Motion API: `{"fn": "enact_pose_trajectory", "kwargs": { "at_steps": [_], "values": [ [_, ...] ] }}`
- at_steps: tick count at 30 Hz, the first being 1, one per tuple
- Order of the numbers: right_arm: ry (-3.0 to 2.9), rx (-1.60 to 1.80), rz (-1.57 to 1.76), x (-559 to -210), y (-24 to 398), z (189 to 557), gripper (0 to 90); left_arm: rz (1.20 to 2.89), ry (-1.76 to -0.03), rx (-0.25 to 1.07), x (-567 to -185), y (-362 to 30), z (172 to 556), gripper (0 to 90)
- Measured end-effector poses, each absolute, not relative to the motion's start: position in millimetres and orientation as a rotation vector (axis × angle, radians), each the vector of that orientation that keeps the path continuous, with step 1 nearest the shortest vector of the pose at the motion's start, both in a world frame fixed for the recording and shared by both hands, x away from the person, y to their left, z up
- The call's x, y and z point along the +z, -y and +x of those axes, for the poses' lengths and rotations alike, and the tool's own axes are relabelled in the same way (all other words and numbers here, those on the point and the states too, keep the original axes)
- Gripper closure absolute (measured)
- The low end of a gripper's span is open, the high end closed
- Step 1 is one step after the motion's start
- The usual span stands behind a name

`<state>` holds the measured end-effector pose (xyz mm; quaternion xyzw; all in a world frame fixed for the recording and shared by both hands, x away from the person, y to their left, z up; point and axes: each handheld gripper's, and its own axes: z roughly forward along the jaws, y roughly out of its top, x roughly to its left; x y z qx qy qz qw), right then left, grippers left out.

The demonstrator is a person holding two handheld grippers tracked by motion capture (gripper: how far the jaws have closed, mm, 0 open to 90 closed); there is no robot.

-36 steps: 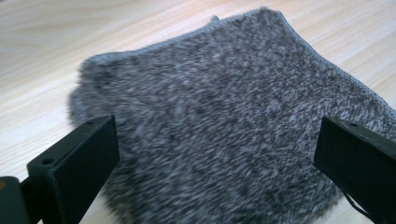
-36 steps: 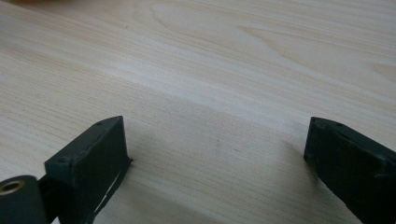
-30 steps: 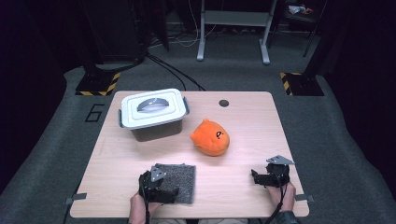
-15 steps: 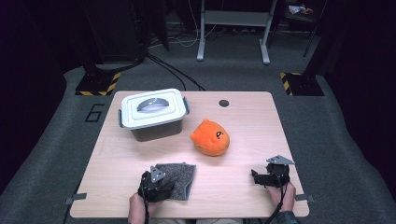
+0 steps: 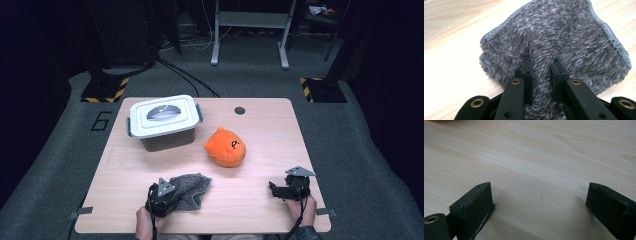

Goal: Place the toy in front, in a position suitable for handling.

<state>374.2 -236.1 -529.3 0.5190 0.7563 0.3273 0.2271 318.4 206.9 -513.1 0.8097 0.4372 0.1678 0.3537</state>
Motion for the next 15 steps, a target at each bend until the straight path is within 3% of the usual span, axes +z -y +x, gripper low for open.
{"fn": "enact_pose_trajectory", "kwargs": {
  "at_steps": [15],
  "values": [
    [-2.126, 0.925, 1.397, -527.6, 238.8, 372.5, 0.0, 2.127, -0.989, 0.384, -496.6, -185.4, 320.2, 76.7]
  ]
}}
